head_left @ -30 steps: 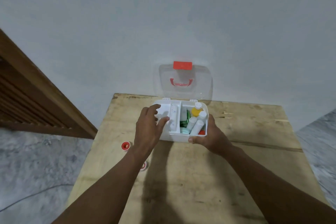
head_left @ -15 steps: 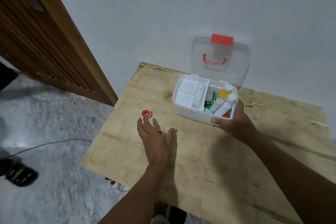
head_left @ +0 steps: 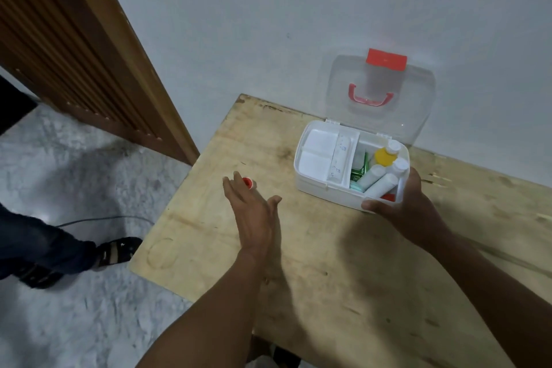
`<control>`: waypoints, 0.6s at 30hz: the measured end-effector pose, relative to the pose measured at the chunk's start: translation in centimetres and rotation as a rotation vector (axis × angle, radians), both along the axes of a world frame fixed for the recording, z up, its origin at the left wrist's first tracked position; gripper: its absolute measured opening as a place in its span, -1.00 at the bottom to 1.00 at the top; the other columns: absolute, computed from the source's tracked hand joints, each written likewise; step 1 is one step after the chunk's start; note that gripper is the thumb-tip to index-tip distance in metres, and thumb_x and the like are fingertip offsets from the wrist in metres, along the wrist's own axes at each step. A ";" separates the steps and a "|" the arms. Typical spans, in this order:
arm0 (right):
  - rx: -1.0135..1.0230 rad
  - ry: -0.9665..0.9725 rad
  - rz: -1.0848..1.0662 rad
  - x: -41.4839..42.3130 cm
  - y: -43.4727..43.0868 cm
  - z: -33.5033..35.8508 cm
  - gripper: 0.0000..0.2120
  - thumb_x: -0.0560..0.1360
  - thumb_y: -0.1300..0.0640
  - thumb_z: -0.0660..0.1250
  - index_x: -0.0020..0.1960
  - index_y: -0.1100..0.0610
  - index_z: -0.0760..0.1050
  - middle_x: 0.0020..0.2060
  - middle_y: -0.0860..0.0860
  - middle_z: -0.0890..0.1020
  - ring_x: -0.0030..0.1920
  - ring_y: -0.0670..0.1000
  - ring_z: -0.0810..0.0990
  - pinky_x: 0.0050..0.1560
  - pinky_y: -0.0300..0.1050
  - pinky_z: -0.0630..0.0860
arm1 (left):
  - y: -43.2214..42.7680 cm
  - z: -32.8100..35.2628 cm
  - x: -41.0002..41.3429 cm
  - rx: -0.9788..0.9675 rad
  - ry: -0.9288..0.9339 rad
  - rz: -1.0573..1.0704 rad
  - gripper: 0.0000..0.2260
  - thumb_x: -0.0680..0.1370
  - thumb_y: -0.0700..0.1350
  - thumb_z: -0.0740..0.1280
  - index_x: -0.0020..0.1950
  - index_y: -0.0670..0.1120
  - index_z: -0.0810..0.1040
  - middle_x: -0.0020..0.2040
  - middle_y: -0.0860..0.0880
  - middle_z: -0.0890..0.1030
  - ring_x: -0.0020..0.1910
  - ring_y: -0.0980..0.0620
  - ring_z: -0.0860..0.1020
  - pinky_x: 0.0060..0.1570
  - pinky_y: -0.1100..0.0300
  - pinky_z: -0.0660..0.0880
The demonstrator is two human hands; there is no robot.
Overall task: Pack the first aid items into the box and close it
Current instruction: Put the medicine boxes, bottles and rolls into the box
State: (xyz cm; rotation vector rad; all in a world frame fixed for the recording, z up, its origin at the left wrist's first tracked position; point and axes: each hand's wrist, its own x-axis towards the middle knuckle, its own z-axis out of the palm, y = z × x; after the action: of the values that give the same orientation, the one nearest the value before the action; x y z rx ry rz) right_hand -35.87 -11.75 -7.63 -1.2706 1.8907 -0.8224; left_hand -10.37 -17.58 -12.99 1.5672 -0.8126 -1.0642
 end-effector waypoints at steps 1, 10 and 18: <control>-0.001 0.005 0.002 0.0 0.0 0.1 -0.02 0.25 0.00 0.65 0.48 0.00 0.12 0.27 -0.06 0.50 0.15 0.03 0.59 0.16 0.03 0.52 | -0.4 0.1 0.5 0.026 0.108 0.040 -0.19 0.47 -0.02 0.47 0.50 -0.41 0.14 0.52 -0.36 0.10 0.51 -0.14 0.19 0.48 0.19 0.21; 0.009 0.058 0.014 -0.2 0.0 0.4 0.02 0.15 -0.23 0.63 0.44 -0.03 0.17 0.26 -0.08 0.51 0.16 0.00 0.59 0.19 0.18 0.56 | -1.8 1.1 2.1 0.031 -0.130 -0.114 -0.38 0.57 -0.33 0.32 0.55 -0.15 0.10 0.27 0.00 0.34 0.15 0.11 0.42 0.15 0.38 0.47; 0.020 0.037 0.017 -0.1 0.2 0.5 0.03 0.13 -0.33 0.56 0.43 -0.06 0.15 0.29 -0.07 0.48 0.18 0.04 0.57 0.18 0.17 0.58 | -1.1 0.4 3.1 -0.009 -0.900 -0.263 -0.82 0.59 -0.03 0.33 0.14 -0.07 0.53 0.13 -0.15 0.40 0.11 -0.10 0.32 0.14 -0.05 0.36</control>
State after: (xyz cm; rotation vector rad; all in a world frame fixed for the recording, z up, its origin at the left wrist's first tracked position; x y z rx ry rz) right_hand -35.97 -11.55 -7.16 -1.2959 1.9104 -0.7738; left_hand -7.23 -18.65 -12.61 1.9747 -1.6512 -0.4764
